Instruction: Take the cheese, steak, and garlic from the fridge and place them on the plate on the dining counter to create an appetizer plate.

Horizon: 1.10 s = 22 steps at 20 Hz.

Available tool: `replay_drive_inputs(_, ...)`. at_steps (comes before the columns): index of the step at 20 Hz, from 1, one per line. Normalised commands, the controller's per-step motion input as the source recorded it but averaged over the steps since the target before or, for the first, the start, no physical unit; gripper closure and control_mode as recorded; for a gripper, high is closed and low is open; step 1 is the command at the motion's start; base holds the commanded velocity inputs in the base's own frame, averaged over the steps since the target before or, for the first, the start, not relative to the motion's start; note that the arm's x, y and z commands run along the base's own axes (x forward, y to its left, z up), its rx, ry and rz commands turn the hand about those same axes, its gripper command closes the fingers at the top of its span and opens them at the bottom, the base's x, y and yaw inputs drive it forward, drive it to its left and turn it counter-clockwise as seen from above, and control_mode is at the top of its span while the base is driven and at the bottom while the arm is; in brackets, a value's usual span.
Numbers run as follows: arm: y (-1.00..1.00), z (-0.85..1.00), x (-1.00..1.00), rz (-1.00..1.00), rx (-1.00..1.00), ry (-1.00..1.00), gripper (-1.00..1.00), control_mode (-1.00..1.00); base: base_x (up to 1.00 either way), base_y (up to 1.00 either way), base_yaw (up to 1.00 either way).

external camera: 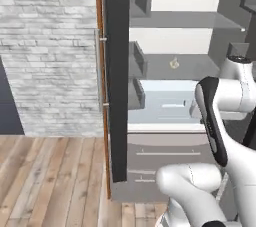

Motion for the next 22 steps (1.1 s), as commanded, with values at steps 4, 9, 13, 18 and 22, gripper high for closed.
replay_drive_inputs(4,0.00,0.00,0.00,0.00,0.00,0.00,1.00,1.00,-0.34,0.12,0.99)
replay_drive_inputs(9,0.00,0.00,0.00,0.00,0.00,0.00,1.00,1.00,-0.20,0.20,1.00)
replay_drive_inputs(13,0.00,0.00,0.00,0.00,0.00,0.00,1.00,1.00,-0.04,0.25,1.00)
replay_drive_inputs(18,0.00,0.00,0.00,0.00,0.00,0.00,1.00,1.00,0.03,0.16,0.95)
replay_drive_inputs(22,0.00,0.00,0.00,0.00,0.00,0.00,1.00,1.00,0.59,0.03,0.76)
